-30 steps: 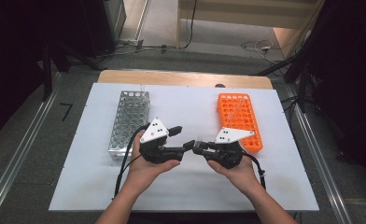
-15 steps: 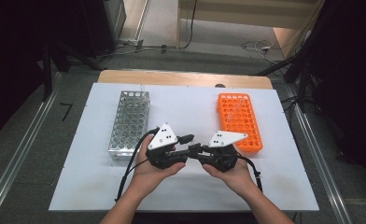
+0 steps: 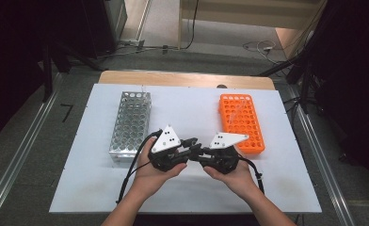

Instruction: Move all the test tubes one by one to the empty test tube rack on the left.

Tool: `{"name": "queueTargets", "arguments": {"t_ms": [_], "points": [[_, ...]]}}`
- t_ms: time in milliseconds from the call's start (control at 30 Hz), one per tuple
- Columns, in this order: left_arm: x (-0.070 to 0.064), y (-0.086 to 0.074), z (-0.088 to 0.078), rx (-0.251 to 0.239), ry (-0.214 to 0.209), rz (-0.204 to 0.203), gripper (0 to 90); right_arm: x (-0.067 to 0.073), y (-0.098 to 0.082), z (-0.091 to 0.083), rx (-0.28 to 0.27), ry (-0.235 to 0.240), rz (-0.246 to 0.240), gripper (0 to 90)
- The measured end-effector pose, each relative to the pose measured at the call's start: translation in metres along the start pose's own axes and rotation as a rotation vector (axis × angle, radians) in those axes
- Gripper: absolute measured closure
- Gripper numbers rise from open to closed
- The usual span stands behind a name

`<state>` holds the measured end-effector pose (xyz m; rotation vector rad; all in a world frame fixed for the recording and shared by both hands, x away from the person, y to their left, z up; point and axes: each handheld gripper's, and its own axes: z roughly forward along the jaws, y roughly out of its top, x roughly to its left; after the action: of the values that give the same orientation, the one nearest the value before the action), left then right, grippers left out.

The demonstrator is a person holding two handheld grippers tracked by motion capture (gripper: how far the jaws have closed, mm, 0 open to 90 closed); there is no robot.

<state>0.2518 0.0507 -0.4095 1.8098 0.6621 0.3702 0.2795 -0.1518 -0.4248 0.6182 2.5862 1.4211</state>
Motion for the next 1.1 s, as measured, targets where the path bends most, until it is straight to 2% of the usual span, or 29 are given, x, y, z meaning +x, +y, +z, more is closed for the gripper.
{"name": "queueTargets", "arguments": {"t_ms": [167,233,367,400,567,667,800,867,1100], "points": [[0.001,0.0,-0.001,-0.001,0.007,0.002,76.0,-0.001,0.0,0.0,-0.002,0.009,0.009,73.8],[0.001,0.001,-0.002,-0.005,0.009,0.0,76.0,-0.001,0.0,0.0,-0.005,0.018,0.009,70.2],[0.005,0.003,-0.004,-0.017,0.015,-0.015,76.1,-0.001,0.0,-0.001,-0.018,0.037,-0.003,53.9],[0.005,0.003,-0.005,-0.018,0.019,-0.018,76.1,-0.001,0.0,-0.002,-0.024,0.028,-0.009,48.8],[0.011,0.006,-0.01,-0.034,0.035,-0.033,76.2,-0.004,0.001,-0.009,-0.042,-0.005,-0.01,16.1],[0.015,0.008,-0.014,-0.04,0.047,-0.036,76.2,-0.007,0.0,-0.013,-0.052,-0.004,-0.009,1.2],[0.022,0.011,-0.019,-0.045,0.062,-0.04,76.2,-0.015,-0.004,-0.023,-0.082,0.017,0.013,0.0],[0.026,0.012,-0.022,-0.056,0.061,-0.041,76.2,-0.019,-0.006,-0.028,-0.089,0.0,0.02,0.0],[0.044,0.017,-0.032,-0.059,0.101,-0.052,76.2,-0.029,-0.011,-0.046,-0.109,-0.045,0.032,0.0]]}}
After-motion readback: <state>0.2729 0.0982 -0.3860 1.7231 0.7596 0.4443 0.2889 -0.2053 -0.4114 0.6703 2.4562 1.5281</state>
